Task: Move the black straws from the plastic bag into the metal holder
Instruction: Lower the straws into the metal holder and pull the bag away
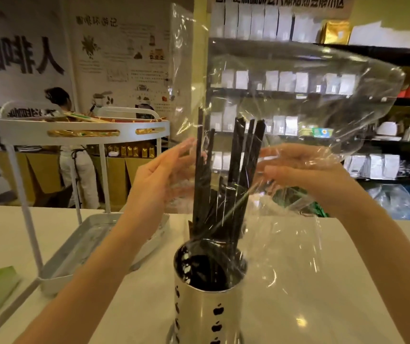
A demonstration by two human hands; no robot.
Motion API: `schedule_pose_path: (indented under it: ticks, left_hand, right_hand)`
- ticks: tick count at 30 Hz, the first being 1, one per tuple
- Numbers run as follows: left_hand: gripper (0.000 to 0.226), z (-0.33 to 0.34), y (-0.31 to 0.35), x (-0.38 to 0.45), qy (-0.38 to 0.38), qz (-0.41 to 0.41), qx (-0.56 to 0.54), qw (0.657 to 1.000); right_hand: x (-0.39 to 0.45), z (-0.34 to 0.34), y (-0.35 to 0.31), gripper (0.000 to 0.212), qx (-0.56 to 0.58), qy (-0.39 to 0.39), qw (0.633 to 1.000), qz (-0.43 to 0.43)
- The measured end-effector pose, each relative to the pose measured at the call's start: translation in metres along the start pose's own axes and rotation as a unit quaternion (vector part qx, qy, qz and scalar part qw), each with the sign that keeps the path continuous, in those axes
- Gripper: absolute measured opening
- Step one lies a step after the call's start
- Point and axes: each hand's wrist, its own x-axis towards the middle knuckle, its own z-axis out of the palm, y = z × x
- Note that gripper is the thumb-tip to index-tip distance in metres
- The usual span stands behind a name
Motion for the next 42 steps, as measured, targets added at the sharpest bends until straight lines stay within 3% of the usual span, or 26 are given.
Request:
schedule_pose_path:
  ticks: [14,18,24,26,27,28,29,31,32,33,35,39,42]
  left_hand:
    - [0.028,-0.001,0.005,0.003,0.012,-0.018,0.001,1.0]
    - [0.048,-0.003,-0.002,-0.001,-0.026,-0.061,-0.037,0.997]
    - [0.072,-0.007,-0.026,-0.01,-0.106,-0.206,-0.128,0.964]
    - [0.074,-0.006,-0.026,-0.011,-0.106,-0.206,-0.163,0.959]
    - [0.086,-0.008,-0.024,-0.01,-0.104,-0.178,-0.139,0.969]
    - [0.096,-0.01,-0.021,-0.014,-0.082,-0.191,-0.173,0.963]
    - [0.098,-0.009,-0.021,-0.016,-0.11,-0.207,-0.248,0.94]
    - [0.093,-0.004,-0.025,-0.007,-0.14,-0.23,-0.281,0.921]
    - [0.084,-0.009,-0.032,-0.007,-0.113,-0.268,-0.279,0.915]
    - [0.081,-0.009,-0.034,-0.006,-0.108,-0.256,-0.237,0.931]
    - [0.082,-0.007,-0.035,-0.008,-0.14,-0.262,-0.171,0.939]
    - [0.078,-0.003,-0.033,-0.013,-0.156,-0.293,-0.143,0.933]
    - [0.079,-0.004,-0.036,-0.015,-0.169,-0.262,-0.113,0.943]
  right_hand:
    - [0.0,0.005,0.002,0.034,-0.041,-0.028,0.999,0.007]
    - [0.0,0.002,-0.002,0.03,-0.024,-0.033,0.999,0.001]
    - [0.002,0.003,-0.007,0.024,-0.04,-0.026,0.999,-0.008]
    - [0.001,0.004,-0.008,0.024,-0.044,-0.022,0.999,-0.007]
    - [0.001,0.003,-0.008,0.024,-0.04,-0.01,0.999,-0.006]
    - [0.001,0.002,-0.009,0.023,-0.041,-0.006,0.999,-0.003]
    - [0.001,0.001,-0.009,0.022,-0.047,-0.012,0.999,0.0]
    - [0.001,0.002,-0.011,0.022,-0.051,-0.022,0.998,0.004]
    - [0.001,0.003,-0.012,0.023,-0.05,-0.019,0.999,0.004]
    - [0.002,0.003,-0.013,0.023,-0.052,-0.017,0.998,0.001]
    - [0.004,0.004,-0.015,0.023,-0.069,-0.027,0.997,0.002]
    - [0.004,0.003,-0.016,0.025,-0.08,-0.02,0.997,-0.005]
    - [0.004,0.002,-0.016,0.024,-0.09,-0.046,0.995,0.01]
